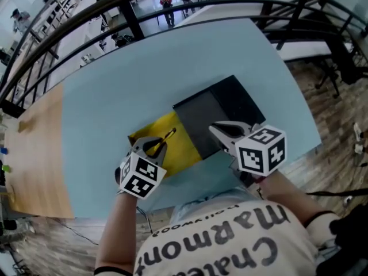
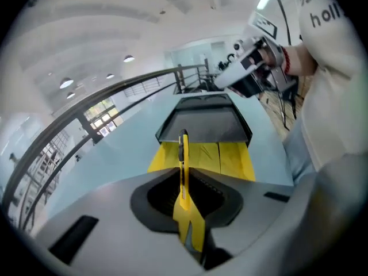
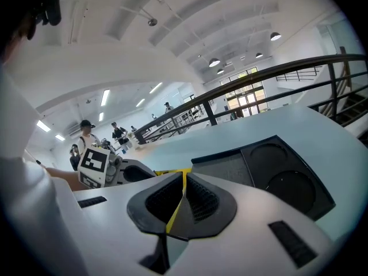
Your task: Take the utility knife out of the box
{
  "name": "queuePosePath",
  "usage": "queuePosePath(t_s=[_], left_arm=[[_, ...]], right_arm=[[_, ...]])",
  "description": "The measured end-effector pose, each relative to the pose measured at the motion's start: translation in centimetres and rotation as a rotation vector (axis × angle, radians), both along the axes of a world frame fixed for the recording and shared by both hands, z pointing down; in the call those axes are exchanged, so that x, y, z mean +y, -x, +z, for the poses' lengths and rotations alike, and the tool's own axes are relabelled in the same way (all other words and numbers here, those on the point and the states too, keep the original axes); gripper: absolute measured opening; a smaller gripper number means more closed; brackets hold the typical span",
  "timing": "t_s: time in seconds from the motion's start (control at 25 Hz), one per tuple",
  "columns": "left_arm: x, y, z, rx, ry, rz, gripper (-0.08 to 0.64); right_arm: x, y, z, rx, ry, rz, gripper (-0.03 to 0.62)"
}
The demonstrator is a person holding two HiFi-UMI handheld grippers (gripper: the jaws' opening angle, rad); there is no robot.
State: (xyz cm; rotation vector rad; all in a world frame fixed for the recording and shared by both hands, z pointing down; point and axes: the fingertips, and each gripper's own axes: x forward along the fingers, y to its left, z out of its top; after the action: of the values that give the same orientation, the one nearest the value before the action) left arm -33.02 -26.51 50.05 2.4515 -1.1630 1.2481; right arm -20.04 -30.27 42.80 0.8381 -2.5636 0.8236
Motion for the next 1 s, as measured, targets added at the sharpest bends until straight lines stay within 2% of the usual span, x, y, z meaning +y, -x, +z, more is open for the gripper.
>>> queuePosePath(t_s=[0.28, 0.4, 0.56, 0.8, 1.0], left_arm=[[1.5, 2.2, -7.8, 0.398, -0.200, -0.340, 0.046], [3.7, 2.6, -9.8, 0.510, -0.273, -0.450, 0.046], [7.4, 2.0, -12.0, 0.585, -0.349, -0.525, 0.046], [14.3, 1.4, -12.3, 0.728, -0.334, -0.643, 0.046], [19.5, 0.5, -11.8, 0.713, -0.355, -0.687, 0.046]], right_arm=[[3.4, 0.8, -1.8, 0.000, -0.038, -0.045, 0.043], [4.7, 0.6, -2.1, -0.001, -0.050, -0.072, 0.043], [6.2, 0.4, -2.8, -0.013, -0.068, -0.108, 0.043], [10.2, 1.0, -3.3, -0.026, -0.081, -0.180, 0.043], [13.6, 0.4, -2.8, -0.030, -0.071, -0.206, 0.043]])
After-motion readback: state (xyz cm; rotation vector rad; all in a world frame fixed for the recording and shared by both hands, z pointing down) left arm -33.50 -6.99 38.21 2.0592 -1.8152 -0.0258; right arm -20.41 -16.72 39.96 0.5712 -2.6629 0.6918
